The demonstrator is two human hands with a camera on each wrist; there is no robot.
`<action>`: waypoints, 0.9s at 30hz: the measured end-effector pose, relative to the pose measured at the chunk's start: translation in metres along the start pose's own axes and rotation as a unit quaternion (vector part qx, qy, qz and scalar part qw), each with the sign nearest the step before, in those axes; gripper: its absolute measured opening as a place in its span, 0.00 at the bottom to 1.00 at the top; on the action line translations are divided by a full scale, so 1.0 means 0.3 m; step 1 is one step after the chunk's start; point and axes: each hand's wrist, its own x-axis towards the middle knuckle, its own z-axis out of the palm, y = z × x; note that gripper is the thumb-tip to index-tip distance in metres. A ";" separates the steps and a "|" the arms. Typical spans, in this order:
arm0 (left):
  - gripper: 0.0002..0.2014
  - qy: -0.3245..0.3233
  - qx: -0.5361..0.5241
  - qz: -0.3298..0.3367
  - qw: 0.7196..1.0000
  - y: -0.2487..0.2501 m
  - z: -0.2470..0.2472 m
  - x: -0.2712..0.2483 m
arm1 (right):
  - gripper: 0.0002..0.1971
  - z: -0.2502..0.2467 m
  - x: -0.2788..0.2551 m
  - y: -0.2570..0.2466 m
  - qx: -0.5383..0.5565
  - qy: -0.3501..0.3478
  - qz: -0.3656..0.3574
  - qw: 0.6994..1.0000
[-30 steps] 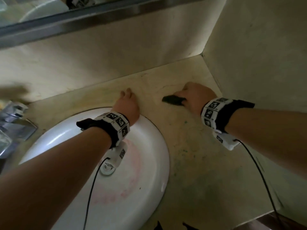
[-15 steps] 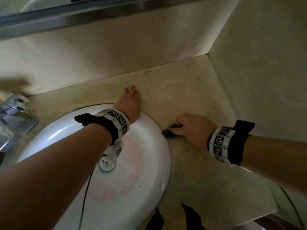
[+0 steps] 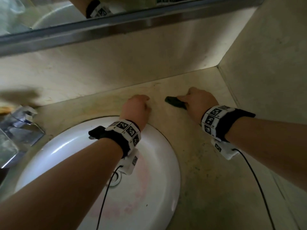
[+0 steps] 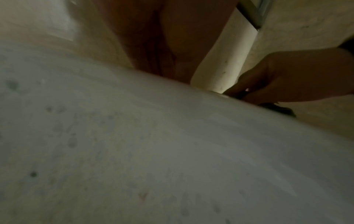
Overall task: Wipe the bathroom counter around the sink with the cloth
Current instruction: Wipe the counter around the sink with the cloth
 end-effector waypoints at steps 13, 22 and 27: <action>0.27 -0.021 0.059 -0.053 0.997 -0.170 -0.058 -0.049 | 0.18 0.014 0.240 -0.377 0.034 -0.056 -0.124 0.990; 0.23 -0.186 0.176 0.160 0.953 -0.031 0.025 -0.113 | 0.13 0.042 -0.121 -0.177 0.020 -0.096 -0.104 0.990; 0.25 -0.220 0.193 0.170 0.941 0.081 0.106 -0.149 | 0.19 0.097 -0.390 -0.097 -0.009 -0.125 -0.077 0.989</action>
